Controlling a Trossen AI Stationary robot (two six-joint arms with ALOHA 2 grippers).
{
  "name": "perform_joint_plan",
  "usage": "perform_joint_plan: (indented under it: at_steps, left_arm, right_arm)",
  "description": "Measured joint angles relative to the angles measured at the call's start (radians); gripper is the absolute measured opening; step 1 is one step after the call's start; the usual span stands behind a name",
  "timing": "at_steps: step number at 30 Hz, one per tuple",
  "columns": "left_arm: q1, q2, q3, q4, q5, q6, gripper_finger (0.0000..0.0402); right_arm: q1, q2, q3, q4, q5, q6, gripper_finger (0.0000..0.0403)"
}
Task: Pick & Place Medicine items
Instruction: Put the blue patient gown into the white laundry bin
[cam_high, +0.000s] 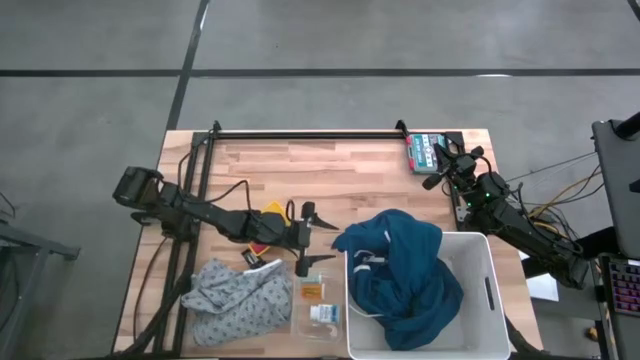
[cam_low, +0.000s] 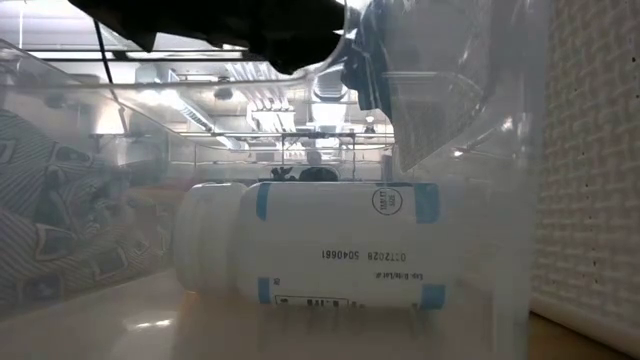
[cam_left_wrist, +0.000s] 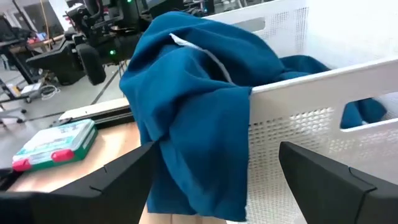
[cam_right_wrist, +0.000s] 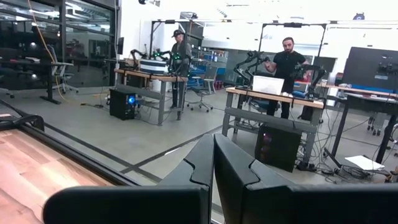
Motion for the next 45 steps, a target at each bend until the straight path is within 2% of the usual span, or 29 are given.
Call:
perform_joint_plan:
  at_steps: [6,13,26,33,45]
  left_arm:
    - [0.003,0.038,0.019,0.005,-0.004,0.012,0.0341]
    - [0.010,0.071,0.035,-0.005,-0.057,0.015,0.0341]
    - [0.072,0.113,0.065,0.001,-0.061,0.024,0.0334]
    - [0.087,0.113,0.065,0.008,-0.052,0.049,0.0273]
    - [0.087,0.113,0.064,0.007,-0.018,0.049,0.0120]
  right_arm:
    - [0.000,-0.001,0.000,0.001,0.000,0.000,0.0008]
    - [0.000,0.000,0.000,-0.001,0.001,0.000,0.0008]
    - [0.000,0.001,0.000,0.000,0.000,0.000,0.0008]
    - [0.000,0.000,0.000,0.000,0.000,0.000,0.0008]
    - [0.000,0.000,0.000,0.000,0.000,0.000,0.0008]
